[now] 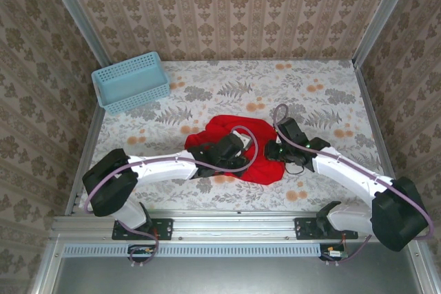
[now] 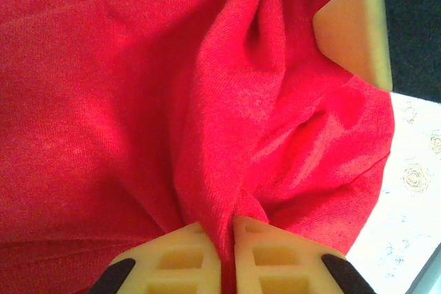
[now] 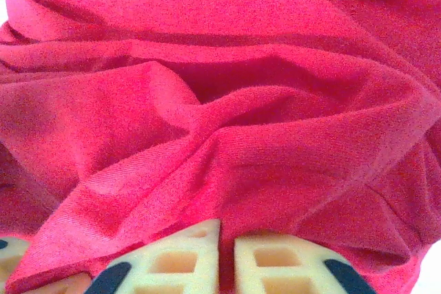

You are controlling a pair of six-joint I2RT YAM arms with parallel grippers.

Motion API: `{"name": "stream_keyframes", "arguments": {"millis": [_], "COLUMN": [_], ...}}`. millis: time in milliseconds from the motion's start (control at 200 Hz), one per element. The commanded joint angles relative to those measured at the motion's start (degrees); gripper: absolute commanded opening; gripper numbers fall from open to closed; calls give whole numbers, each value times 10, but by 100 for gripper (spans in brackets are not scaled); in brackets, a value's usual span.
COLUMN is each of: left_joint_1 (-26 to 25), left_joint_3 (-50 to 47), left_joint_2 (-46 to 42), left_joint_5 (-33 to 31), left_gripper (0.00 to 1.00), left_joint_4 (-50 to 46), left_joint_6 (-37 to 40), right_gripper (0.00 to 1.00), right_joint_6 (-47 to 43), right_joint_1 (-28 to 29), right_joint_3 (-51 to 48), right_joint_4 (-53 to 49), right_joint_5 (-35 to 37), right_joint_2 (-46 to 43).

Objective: Fold the inside-out t-shirt
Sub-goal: Turn the T-shirt inside out at the center of the table.

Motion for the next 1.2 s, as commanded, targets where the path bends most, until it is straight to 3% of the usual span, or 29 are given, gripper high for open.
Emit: {"name": "stream_keyframes", "arguments": {"millis": [0,30,260,425,615,670,770,880,955,1035,1195], "left_joint_1": [5,5,24,101,147,146,138,104,57,15,-38], "left_joint_3": [-2,-2,8,29,139,174,201,153,91,30,-32], "left_joint_2": [0,0,-15,-25,8,19,17,-42,-103,-150,-169], "left_joint_5": [7,6,-34,-26,-62,-78,-124,-166,-172,-139,-120], "left_gripper": [10,9,5,5,2,8,15,35,44,49,52], "left_joint_4": [5,3,-45,-59,-106,-132,-180,-194,-160,-97,14], "left_joint_6": [4,5,37,75,134,147,141,100,80,46,-6], "right_gripper": [4,0,0,0,0,0,0,0,0,0,0], "right_joint_6": [-8,-11,-22,-4,69,85,101,115,118,122,120], "right_joint_1": [-2,-2,-2,-1,18,32,47,48,48,54,94], "right_joint_3": [35,44,95,109,83,87,112,125,128,130,140], "right_joint_4": [-21,-31,-131,-198,-141,-115,-93,-58,-38,-18,-4], "right_joint_5": [23,32,50,30,-44,-53,-48,-24,-25,-33,-13], "right_joint_2": [8,8,-64,-143,-164,-155,-140,-136,-131,-121,-104]}}
